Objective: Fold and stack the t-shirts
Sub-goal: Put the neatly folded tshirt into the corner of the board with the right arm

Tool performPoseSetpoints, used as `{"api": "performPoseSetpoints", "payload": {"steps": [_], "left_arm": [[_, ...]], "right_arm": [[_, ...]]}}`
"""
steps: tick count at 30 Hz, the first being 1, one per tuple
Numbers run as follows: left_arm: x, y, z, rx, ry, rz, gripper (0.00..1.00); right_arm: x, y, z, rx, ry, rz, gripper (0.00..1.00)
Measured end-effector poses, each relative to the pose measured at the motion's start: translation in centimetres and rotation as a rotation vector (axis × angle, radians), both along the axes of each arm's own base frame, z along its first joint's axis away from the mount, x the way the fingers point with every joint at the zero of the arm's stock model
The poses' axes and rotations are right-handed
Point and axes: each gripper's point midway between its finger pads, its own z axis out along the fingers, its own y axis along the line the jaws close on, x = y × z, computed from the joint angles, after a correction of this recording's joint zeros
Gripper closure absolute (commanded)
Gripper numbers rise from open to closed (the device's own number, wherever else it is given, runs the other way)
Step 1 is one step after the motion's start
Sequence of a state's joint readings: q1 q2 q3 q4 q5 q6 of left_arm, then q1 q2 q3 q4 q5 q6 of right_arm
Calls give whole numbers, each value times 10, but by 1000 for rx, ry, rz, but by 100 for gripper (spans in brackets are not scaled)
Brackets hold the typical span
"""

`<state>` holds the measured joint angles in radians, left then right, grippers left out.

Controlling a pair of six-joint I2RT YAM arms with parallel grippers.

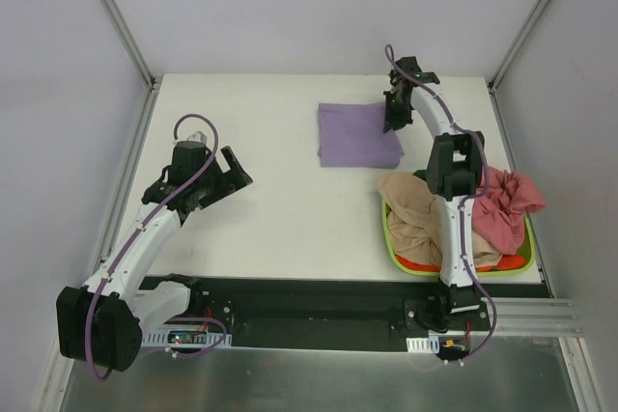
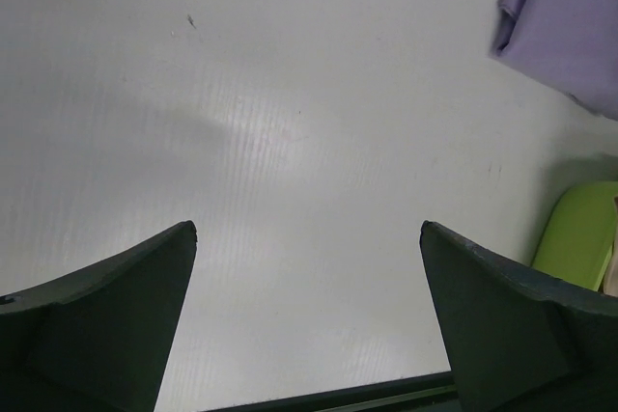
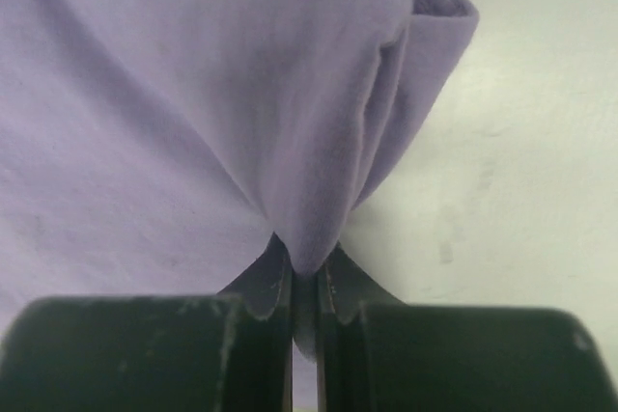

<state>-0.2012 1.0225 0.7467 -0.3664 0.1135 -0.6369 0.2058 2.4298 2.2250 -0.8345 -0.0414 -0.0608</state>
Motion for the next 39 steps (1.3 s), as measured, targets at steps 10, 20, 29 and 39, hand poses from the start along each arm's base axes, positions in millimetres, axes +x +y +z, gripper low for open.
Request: {"api": "performPoseSetpoints", "payload": {"steps": [10,20,29,39], "left_arm": [[7,7,-7,52,22,16,1],[15,6,-13,61,60,16,1],[21,5,-13,64,69,17,1],[29,3,-8,60,66,20,1]], "right_arm": [[15,-118,2,-174,-3,16,99],[30,-216,-8,-341,-21,-2,97],[48,-253,-2,-398,-100,5,94],[55,-261,-4,-428,-122,-1,91]]}}
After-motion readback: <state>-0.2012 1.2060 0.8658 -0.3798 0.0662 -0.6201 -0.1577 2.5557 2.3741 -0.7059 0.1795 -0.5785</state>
